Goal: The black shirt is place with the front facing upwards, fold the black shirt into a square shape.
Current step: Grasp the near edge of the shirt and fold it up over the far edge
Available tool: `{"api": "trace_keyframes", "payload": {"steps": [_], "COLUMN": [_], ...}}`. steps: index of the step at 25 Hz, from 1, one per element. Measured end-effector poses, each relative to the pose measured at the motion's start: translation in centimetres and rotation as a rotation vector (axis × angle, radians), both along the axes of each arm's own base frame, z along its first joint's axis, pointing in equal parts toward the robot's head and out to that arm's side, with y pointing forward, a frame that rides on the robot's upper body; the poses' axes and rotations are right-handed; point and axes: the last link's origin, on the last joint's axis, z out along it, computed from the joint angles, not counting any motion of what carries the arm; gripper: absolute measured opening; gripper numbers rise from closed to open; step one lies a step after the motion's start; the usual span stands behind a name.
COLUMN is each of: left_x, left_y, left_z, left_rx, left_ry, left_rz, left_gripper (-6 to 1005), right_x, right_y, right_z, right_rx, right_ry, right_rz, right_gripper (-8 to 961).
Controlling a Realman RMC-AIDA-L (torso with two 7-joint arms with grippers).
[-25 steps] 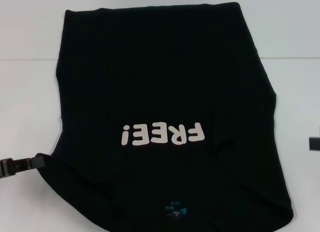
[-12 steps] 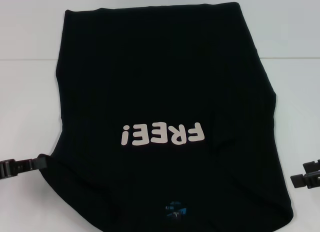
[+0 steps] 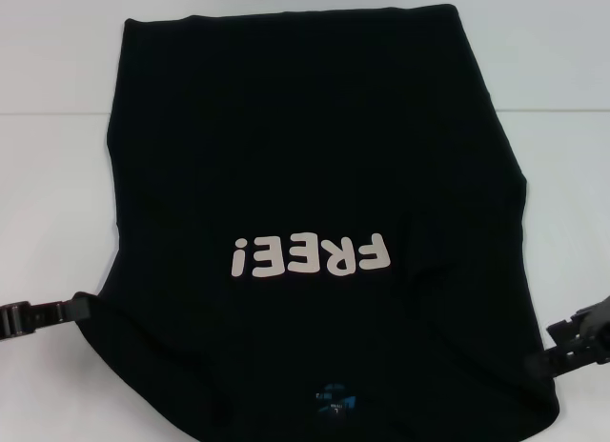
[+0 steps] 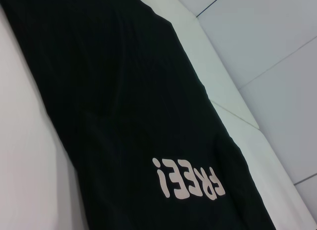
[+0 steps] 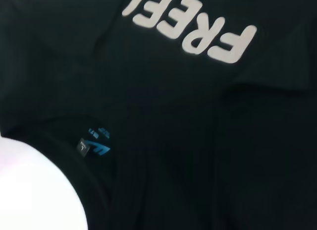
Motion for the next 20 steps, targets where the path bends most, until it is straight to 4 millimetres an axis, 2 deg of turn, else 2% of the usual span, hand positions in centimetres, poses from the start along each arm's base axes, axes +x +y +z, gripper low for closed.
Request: {"api": "trace_keyframes", "payload": {"steps": [9, 20], "left_x": [-0.1, -0.1], "left_y": [0.1, 0.0], "left_z": [0.1, 0.0], "left_rx": [0.004, 0.004], "left_ry": [0.004, 0.004], "left_rz": [0.000, 0.000], "left_gripper": [7, 7], "right_x": [-0.8, -1.2], "right_y": [0.2, 0.2], "right_z": [-1.7, -2.8], "right_rx": [-0.063, -0.099], "right_ry": [-0.099, -0.178], "right_rz": [-0.001, 0.005], "right_gripper": [793, 791]}}
